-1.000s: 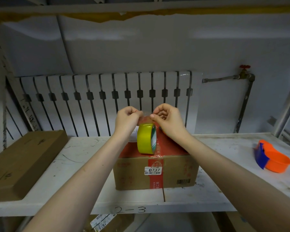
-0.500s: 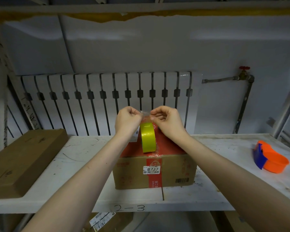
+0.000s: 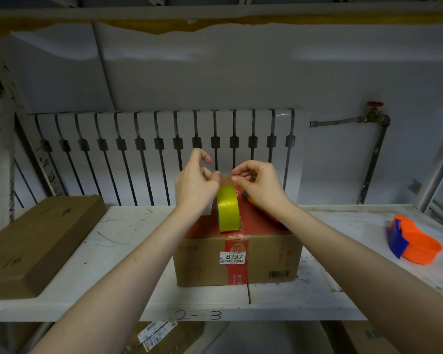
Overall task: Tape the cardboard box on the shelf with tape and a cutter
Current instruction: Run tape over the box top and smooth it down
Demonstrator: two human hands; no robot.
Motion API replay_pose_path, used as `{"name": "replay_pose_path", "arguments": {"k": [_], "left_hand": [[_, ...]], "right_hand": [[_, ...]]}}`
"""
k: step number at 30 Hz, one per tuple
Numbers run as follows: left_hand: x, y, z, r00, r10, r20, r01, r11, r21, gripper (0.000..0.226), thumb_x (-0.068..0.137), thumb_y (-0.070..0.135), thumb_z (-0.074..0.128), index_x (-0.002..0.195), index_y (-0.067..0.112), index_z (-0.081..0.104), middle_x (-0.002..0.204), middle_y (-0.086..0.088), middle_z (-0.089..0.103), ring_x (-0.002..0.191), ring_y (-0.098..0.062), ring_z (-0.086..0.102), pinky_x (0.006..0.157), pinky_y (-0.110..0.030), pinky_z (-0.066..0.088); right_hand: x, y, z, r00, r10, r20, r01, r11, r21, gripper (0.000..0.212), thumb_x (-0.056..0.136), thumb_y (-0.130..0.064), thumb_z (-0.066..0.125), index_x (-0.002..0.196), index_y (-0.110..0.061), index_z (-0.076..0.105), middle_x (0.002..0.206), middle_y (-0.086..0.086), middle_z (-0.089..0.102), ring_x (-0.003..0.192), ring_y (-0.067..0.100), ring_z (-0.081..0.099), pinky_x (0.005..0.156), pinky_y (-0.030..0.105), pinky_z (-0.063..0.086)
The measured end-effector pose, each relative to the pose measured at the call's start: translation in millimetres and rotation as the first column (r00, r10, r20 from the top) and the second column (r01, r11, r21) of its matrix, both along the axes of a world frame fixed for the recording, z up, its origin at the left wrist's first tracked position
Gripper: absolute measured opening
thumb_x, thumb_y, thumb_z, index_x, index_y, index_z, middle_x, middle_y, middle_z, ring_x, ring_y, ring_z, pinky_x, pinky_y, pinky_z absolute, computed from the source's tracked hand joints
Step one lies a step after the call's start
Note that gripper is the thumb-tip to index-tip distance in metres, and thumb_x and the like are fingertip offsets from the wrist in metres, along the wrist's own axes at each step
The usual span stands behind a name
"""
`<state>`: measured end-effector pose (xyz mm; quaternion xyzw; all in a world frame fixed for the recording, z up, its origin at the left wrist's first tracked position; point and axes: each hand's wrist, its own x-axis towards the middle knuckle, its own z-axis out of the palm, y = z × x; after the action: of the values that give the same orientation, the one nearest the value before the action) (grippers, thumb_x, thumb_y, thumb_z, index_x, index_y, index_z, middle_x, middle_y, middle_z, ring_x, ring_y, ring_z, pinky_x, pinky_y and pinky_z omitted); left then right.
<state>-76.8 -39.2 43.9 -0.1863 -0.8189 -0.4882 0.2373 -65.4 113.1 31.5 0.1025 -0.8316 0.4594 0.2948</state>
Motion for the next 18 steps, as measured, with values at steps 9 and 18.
{"name": "replay_pose_path", "arguments": {"k": [9, 18], "left_hand": [[5.2, 0.2, -2.7, 0.966, 0.101, -0.237, -0.166, 0.948, -0.273, 0.02, 0.081, 0.036, 0.065, 0.101, 0.032, 0.065, 0.075, 0.011, 0.068, 0.091, -0.014, 0.064, 0.084, -0.035, 0.034], [7.8, 4.7, -5.3, 0.924, 0.199, -0.325, -0.318, 0.874, -0.367, 0.021, 0.086, 0.04, 0.058, 0.098, 0.03, 0.072, 0.093, 0.006, 0.072, 0.099, -0.018, 0.059, 0.084, -0.038, 0.031]], "right_hand": [[1.0, -0.6, 0.2, 0.999, 0.023, 0.023, -0.023, 1.0, -0.008, 0.005, 0.083, -0.01, 0.068, 0.086, -0.014, 0.068, 0.079, -0.002, 0.066, 0.072, 0.008, 0.062, 0.07, 0.022, 0.052], [6.9, -5.5, 0.4, 0.999, 0.017, 0.033, -0.018, 1.0, 0.013, 0.008, 0.086, -0.01, 0.063, 0.082, -0.017, 0.062, 0.075, -0.007, 0.061, 0.063, 0.0, 0.054, 0.062, 0.014, 0.043]]}}
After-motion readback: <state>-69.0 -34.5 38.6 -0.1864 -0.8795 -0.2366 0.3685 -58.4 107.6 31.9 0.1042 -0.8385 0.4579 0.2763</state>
